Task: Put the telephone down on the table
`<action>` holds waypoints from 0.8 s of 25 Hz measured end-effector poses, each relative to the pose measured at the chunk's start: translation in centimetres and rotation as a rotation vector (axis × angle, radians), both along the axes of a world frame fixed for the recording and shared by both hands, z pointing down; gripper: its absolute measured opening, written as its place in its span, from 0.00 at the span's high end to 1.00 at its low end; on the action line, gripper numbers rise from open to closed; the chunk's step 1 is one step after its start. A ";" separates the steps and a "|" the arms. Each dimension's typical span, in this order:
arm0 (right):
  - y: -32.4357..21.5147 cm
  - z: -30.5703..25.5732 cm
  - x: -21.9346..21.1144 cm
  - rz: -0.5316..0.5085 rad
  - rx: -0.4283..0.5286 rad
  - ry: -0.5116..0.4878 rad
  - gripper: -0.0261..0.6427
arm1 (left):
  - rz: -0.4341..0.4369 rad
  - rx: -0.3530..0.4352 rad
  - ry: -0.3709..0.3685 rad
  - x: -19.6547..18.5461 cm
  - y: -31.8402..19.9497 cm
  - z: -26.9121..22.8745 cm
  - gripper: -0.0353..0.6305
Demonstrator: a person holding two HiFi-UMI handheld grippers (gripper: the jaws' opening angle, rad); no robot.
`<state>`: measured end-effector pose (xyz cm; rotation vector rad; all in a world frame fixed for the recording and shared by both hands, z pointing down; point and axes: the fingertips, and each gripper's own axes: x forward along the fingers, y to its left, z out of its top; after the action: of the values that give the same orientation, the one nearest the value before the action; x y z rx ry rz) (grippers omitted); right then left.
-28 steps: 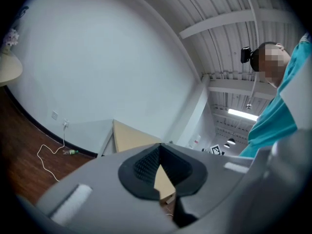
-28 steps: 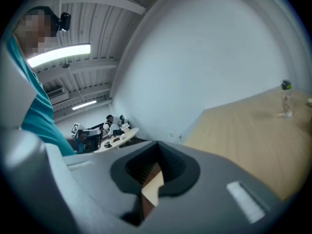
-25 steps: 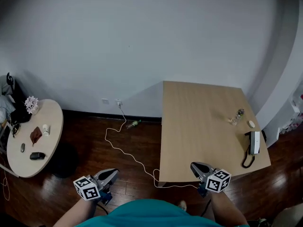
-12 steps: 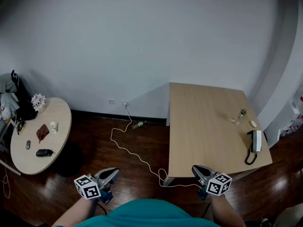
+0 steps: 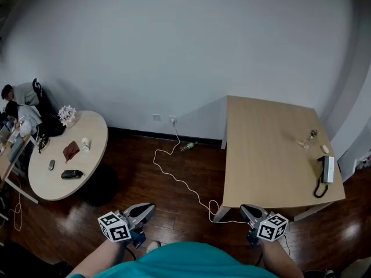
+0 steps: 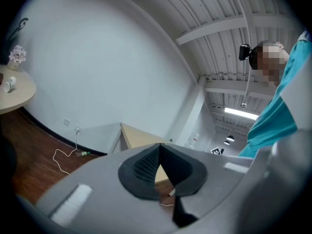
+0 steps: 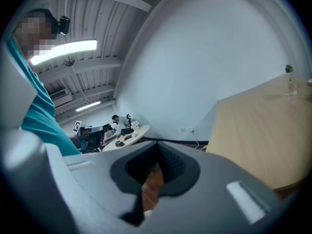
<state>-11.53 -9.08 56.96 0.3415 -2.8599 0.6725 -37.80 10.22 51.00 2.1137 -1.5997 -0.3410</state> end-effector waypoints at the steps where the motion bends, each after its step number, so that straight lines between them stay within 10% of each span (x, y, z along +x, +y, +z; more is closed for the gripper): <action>1: 0.5 -0.3 -0.6 0.005 0.008 0.001 0.96 | 0.001 0.013 0.004 -0.9 0.4 -0.2 0.94; 14: 16.2 -1.2 -14.8 0.139 0.019 0.019 0.96 | 0.198 0.008 0.003 -14.6 11.9 1.3 0.94; 20: 21.3 -1.9 -16.1 0.117 0.033 0.053 0.96 | 0.187 0.035 0.082 -15.4 15.0 0.4 0.94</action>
<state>-27.60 12.20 55.05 0.5263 -2.8213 0.6269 -53.16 25.24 51.39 2.2249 -1.3466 -0.3897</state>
